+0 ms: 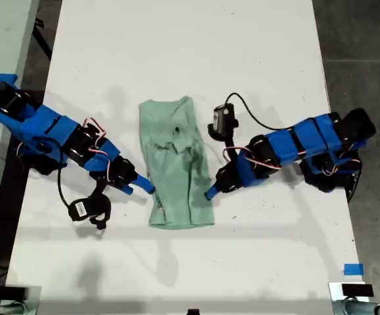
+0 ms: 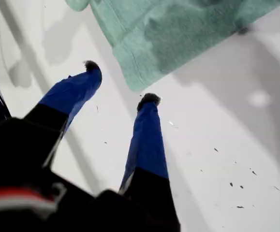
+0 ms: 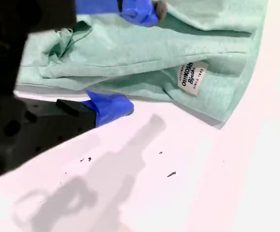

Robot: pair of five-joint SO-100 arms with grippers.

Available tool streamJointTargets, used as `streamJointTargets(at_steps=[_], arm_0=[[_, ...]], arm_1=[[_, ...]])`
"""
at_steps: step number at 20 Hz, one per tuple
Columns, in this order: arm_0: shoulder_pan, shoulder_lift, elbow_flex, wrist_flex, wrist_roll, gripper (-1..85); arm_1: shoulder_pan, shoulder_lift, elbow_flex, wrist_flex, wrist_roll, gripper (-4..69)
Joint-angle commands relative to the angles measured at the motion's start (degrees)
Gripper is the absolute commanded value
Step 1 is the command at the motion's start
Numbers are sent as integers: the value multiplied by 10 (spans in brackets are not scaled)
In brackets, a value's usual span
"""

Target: Fold tshirt

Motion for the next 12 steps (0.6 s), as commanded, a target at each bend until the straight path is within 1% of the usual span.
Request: streamJointTargets(at_steps=[1,3,5,8,12], arm_0=[[12,-3,-38,-12,-6,285],[21,-18,-55,-11,11,289],[32,-39,-79,-3,11,290],[41,-95,-131,8,23,294],[51,-175,-192,6,36,302]], arm_1=[[-20,-26,-74,6,16,284],[-30,-69,-123,45,27,328],[-39,-109,-171,84,35,342],[-47,-142,-203,91,43,345],[-54,-189,-247,92,47,343]])
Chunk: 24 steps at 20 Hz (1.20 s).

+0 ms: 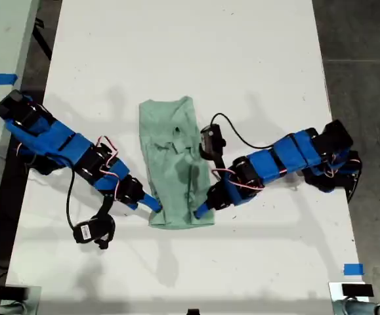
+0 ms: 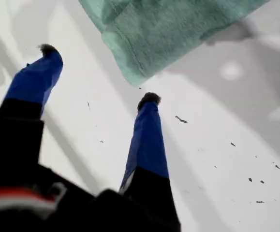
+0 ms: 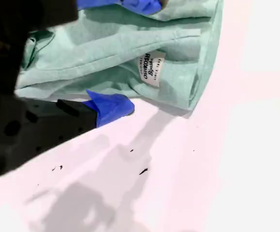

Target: Fold tshirt

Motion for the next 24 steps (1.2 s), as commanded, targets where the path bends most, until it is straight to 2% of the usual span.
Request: streamJointTargets(at_steps=[1,13,17,24], arm_0=[[4,-25,-54,3,16,303],[-46,-100,-95,34,76,307],[-46,-196,-193,50,98,300],[-45,-361,-348,120,138,228]], arm_1=[[-10,-12,-56,5,4,343],[15,-40,-65,1,-17,345],[22,-57,-65,-2,-22,348],[33,-155,-64,-76,-37,312]])
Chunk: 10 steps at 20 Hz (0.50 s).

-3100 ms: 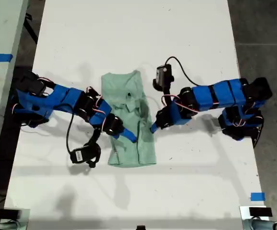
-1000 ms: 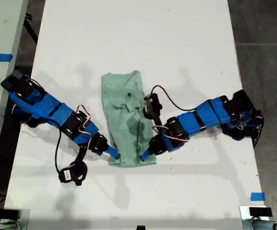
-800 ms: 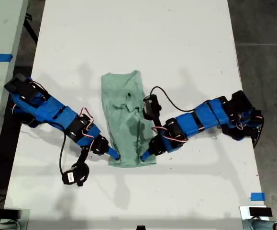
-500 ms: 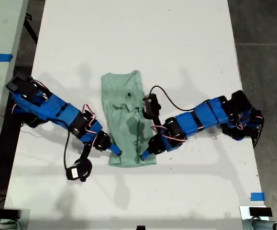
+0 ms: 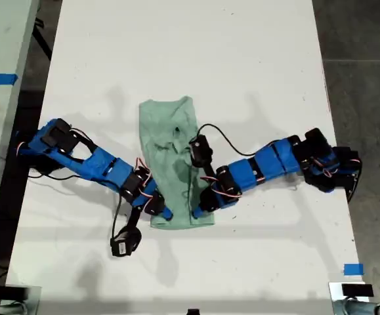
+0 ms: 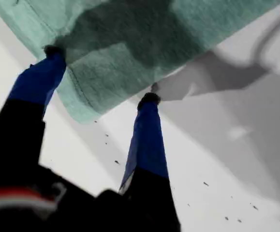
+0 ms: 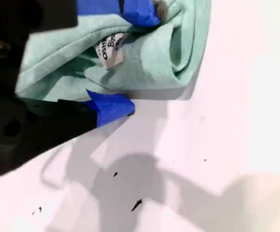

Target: Fold tshirt

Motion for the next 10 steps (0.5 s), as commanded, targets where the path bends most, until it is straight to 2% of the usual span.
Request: streamJointTargets(at_steps=[1,2,4,5,7,10], arm_0=[[-4,-2,-38,19,12,204],[-4,-6,-39,19,16,162],[-1,-6,-40,20,18,33],[1,-2,-45,29,10,0],[6,10,-60,51,-6,0],[18,32,-62,41,-1,0]], arm_1=[[6,-12,-40,-42,-4,276],[4,-24,-40,-53,1,233],[-1,-30,-40,-62,19,59],[-4,-29,-43,-64,20,-15],[-9,-23,-51,-67,16,-14],[-16,-5,-77,-55,4,-14]])
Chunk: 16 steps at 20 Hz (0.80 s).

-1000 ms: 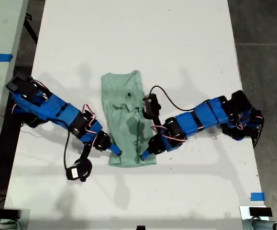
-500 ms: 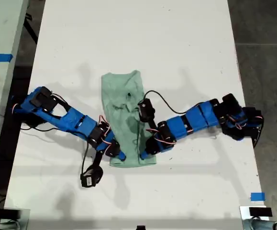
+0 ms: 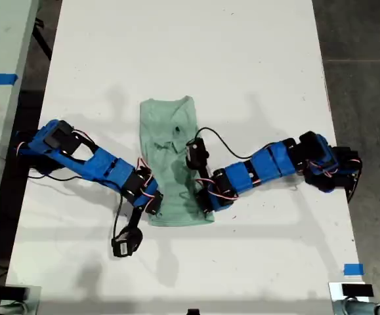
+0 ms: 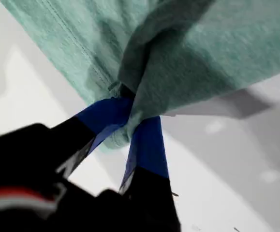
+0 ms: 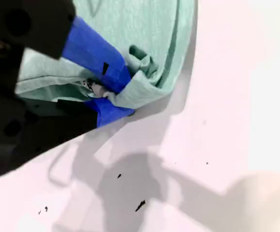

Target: Fold tshirt

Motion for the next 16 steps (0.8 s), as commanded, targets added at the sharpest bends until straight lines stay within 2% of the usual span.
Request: streamJointTargets(at_steps=[1,5,10,13,16], arm_0=[[23,54,-27,3,2,0],[65,112,-47,-19,5,0],[90,179,-47,-26,-18,0],[87,214,-44,-33,-16,0],[61,248,-37,6,-5,0]], arm_1=[[-20,43,-47,16,-10,-14],[-50,119,-80,35,1,-14],[-57,167,-82,11,-8,-14],[-38,168,-82,9,-28,-14],[3,175,-82,25,-71,-14]])
